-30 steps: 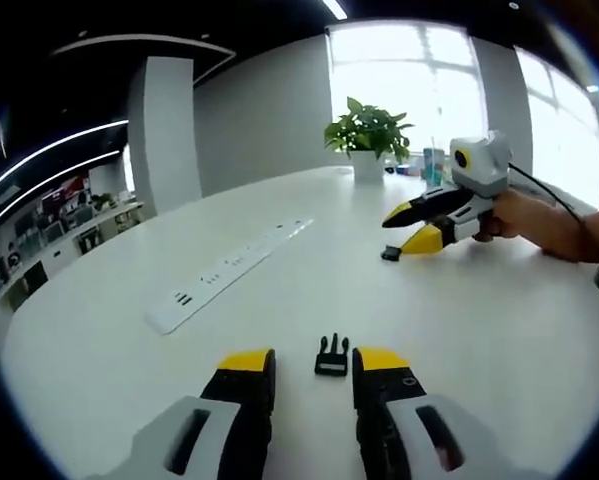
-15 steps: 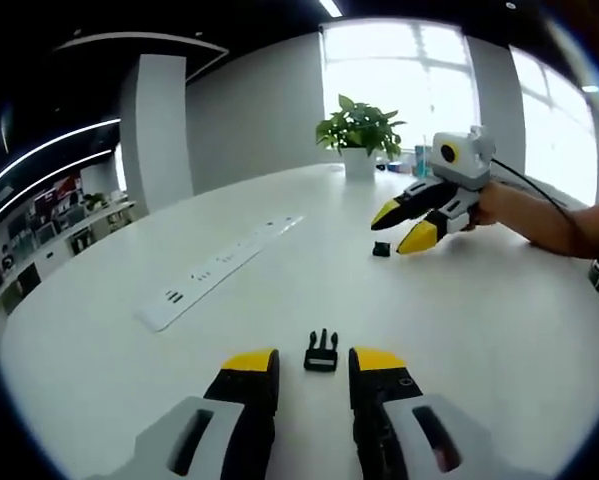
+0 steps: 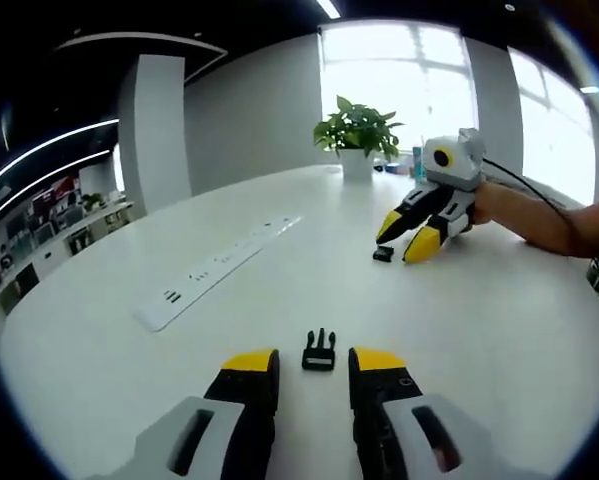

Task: Snap the two parts of the plastic buckle together until the buckle closes and remains connected.

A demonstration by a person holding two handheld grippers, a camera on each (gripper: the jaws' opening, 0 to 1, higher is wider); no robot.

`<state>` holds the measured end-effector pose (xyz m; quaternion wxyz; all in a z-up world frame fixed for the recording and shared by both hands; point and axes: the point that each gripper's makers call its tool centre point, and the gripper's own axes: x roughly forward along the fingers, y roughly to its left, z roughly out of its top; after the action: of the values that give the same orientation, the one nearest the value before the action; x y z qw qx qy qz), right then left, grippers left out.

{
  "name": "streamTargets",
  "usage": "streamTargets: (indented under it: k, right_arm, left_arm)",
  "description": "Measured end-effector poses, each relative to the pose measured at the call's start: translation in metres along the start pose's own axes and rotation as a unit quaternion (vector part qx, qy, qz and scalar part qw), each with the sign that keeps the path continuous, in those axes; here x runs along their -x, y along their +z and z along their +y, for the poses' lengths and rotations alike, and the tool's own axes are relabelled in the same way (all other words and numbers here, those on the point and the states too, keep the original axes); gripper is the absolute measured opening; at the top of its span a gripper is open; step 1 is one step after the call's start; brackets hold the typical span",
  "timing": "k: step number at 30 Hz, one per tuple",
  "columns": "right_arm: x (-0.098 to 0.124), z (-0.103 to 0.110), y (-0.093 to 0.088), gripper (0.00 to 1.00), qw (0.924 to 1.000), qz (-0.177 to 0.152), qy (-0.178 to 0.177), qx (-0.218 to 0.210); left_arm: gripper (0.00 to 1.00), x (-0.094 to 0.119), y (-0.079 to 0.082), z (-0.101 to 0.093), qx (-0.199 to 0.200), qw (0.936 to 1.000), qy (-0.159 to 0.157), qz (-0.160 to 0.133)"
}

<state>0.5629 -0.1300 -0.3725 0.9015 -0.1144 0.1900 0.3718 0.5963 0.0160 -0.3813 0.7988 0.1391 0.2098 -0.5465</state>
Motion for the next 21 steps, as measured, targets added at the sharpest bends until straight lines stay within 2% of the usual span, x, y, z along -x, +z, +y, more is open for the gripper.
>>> streamTargets:
  k: [2, 5, 9, 13, 19, 21]
  right_arm:
    - [0.000, -0.002, 0.000, 0.29, 1.0000, -0.002, -0.004, 0.004]
    - [-0.003, 0.002, -0.002, 0.36, 0.9998, -0.003, 0.009, 0.017]
    - [-0.003, 0.007, 0.000, 0.30, 0.9993, 0.003, 0.021, 0.031]
    - [-0.002, 0.008, 0.000, 0.25, 0.9995, 0.003, 0.024, 0.022]
    - [-0.003, 0.011, 0.000, 0.25, 0.9996, -0.001, 0.023, 0.017]
    - [-0.003, 0.013, 0.001, 0.22, 0.9995, -0.001, 0.024, 0.019]
  left_arm:
    - [0.26, 0.000, 0.000, -0.001, -0.001, 1.0000, -0.002, 0.000]
    - [0.22, 0.001, -0.001, -0.001, -0.001, 1.0000, -0.004, 0.001]
    - [0.22, 0.002, -0.001, 0.000, 0.004, 1.0000, -0.007, 0.000]
    - [0.21, 0.002, -0.001, 0.000, 0.006, 1.0000, -0.007, 0.000]
    - [0.21, 0.000, 0.000, -0.004, 0.000, 0.9999, -0.013, 0.001]
    - [0.20, -0.001, 0.001, -0.005, -0.004, 0.9998, -0.017, 0.000]
